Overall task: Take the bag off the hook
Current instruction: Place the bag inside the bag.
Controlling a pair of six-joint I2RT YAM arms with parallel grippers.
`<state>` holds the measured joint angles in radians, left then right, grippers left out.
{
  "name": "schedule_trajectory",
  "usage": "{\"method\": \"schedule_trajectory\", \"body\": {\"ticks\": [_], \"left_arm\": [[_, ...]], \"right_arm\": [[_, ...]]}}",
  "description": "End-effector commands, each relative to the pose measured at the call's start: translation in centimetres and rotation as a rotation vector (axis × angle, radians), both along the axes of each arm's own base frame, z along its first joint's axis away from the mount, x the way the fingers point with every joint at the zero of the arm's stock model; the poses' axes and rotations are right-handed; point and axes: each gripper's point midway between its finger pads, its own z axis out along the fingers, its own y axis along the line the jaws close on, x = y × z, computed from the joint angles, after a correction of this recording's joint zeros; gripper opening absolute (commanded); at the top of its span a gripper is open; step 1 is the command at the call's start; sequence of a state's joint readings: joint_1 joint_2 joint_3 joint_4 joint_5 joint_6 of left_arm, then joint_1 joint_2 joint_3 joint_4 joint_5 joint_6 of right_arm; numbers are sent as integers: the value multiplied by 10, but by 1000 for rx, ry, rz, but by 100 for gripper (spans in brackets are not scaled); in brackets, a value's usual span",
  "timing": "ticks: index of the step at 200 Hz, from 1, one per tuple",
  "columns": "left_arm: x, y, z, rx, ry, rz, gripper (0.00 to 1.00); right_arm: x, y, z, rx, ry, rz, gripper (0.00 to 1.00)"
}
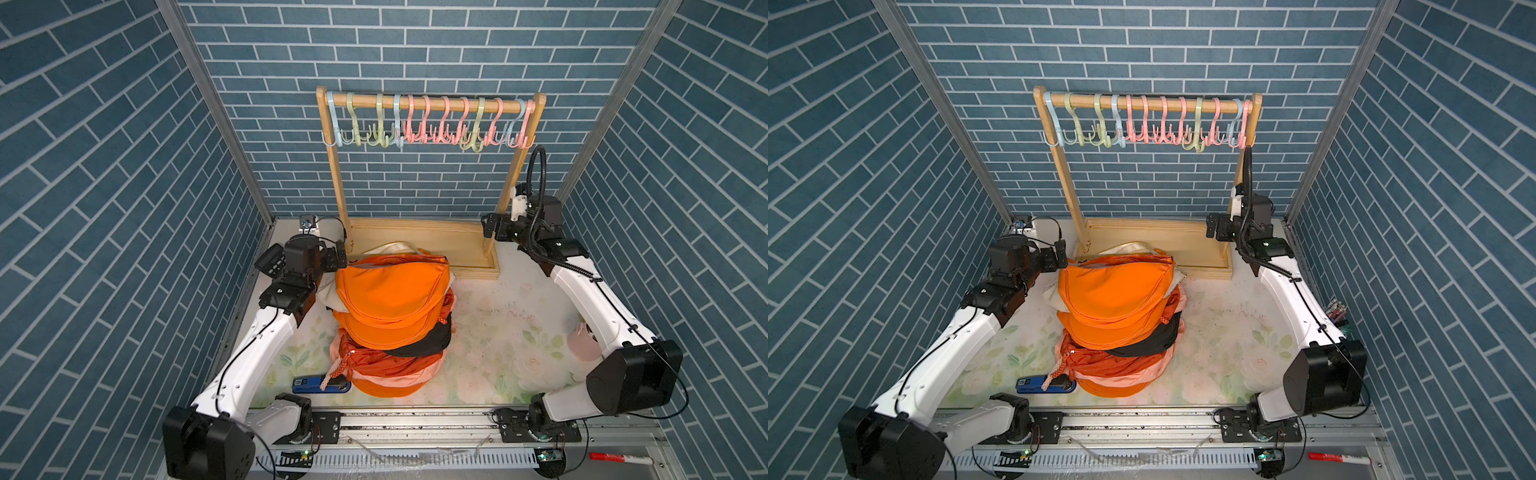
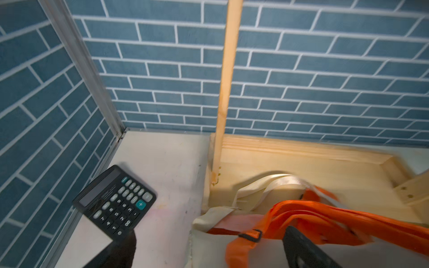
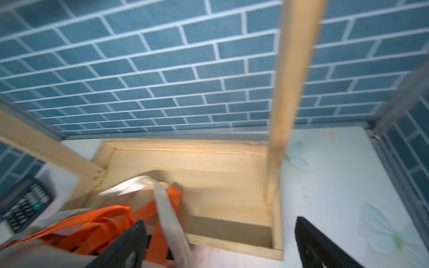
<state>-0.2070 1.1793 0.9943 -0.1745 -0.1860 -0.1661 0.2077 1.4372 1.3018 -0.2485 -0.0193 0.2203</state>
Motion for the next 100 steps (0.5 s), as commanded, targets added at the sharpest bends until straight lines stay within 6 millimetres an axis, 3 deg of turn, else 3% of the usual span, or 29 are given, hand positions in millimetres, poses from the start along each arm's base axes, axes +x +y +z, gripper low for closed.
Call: {"method": "schedule_trajectory", "body": {"ticks": [1,30,64,100], "left_arm": [[1,33,-36,64,110,91,99],[-3,52,-69,165,118,157,99],[-1,57,-97,173,79,158,99],[5,54,-126,177,88,125,99]], "right_arm": [[-1,-45,-11,-128,-83,-163,99],[-23,-91,-55,-189,-89,-318,99],[-44,-115,-98,-238,-120,-395,99],[-51,-126,-135,-258,-109,-418,99]]}}
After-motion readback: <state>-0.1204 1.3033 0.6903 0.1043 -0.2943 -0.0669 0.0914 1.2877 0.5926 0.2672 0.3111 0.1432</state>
